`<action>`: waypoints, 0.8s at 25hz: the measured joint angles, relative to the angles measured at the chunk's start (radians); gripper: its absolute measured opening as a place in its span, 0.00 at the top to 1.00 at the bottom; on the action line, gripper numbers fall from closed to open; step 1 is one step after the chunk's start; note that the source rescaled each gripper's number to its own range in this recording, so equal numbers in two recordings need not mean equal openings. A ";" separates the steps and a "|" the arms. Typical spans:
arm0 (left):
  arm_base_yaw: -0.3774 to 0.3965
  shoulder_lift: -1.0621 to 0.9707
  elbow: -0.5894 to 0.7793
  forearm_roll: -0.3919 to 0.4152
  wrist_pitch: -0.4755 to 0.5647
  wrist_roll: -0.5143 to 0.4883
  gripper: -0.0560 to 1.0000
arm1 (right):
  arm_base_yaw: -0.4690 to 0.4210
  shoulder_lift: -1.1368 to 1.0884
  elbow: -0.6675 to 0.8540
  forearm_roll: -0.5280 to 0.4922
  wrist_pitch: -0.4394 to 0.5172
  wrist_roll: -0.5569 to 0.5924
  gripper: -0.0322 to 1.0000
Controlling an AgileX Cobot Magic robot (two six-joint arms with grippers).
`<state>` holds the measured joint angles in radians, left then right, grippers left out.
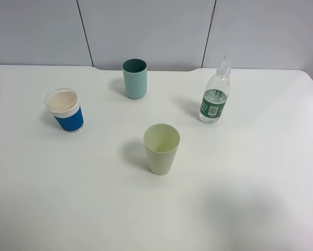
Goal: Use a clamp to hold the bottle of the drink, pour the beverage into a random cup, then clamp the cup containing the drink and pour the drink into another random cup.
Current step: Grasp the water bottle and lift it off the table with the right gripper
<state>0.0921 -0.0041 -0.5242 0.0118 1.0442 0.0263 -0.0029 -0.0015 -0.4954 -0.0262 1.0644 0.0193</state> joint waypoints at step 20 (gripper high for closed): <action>0.000 0.000 0.000 0.000 0.000 0.000 0.02 | 0.000 0.000 0.000 0.000 0.000 0.000 0.20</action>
<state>0.0921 -0.0041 -0.5242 0.0118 1.0442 0.0263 -0.0029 -0.0015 -0.4954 -0.0262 1.0644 0.0193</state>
